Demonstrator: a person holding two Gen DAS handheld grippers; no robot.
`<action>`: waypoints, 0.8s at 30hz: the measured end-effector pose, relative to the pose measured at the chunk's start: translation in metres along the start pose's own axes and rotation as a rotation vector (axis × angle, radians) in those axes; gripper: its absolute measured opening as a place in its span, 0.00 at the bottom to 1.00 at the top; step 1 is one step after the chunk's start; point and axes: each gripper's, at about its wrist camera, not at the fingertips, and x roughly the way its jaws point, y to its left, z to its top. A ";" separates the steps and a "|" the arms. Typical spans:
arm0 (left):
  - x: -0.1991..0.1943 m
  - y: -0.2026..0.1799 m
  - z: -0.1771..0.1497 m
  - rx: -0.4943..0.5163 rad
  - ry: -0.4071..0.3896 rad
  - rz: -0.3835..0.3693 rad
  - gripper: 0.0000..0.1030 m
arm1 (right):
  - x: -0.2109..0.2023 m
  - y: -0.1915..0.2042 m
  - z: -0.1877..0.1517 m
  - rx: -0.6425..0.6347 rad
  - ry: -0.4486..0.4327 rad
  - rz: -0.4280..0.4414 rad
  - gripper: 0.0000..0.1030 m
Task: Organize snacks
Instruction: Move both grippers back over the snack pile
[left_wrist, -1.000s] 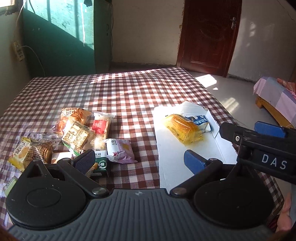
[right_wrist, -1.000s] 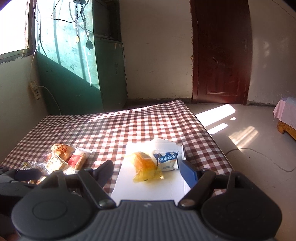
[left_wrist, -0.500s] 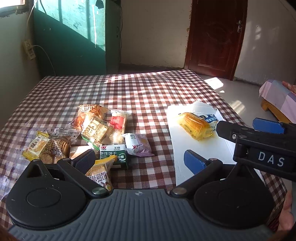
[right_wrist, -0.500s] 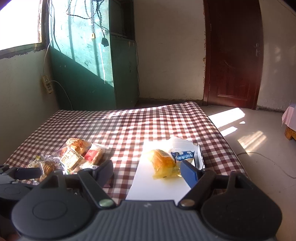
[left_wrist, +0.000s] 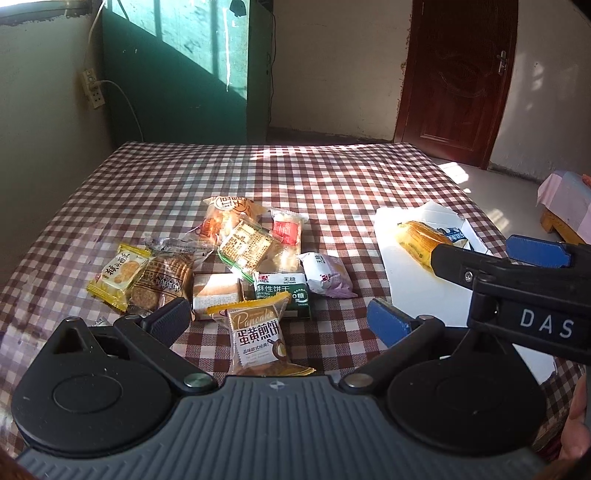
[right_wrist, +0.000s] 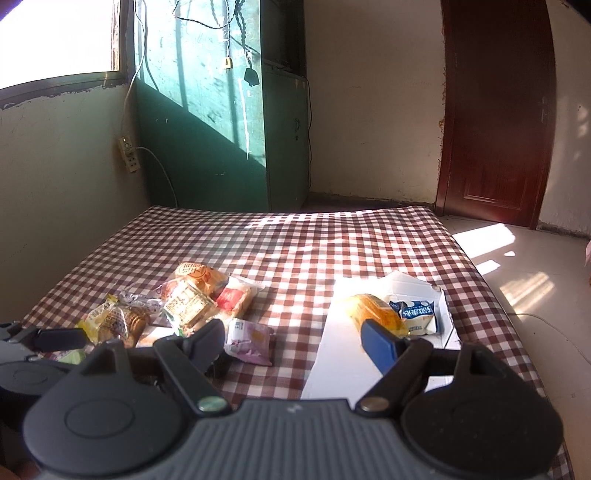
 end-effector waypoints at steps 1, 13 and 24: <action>-0.002 0.003 -0.002 -0.003 0.000 0.005 1.00 | 0.000 0.002 0.000 -0.003 0.001 0.003 0.78; -0.004 0.028 -0.010 -0.027 -0.004 0.045 1.00 | 0.002 0.031 -0.001 -0.043 0.008 0.046 0.80; -0.013 0.043 -0.023 -0.041 -0.012 0.074 1.00 | 0.008 0.051 -0.007 -0.056 0.013 0.085 0.83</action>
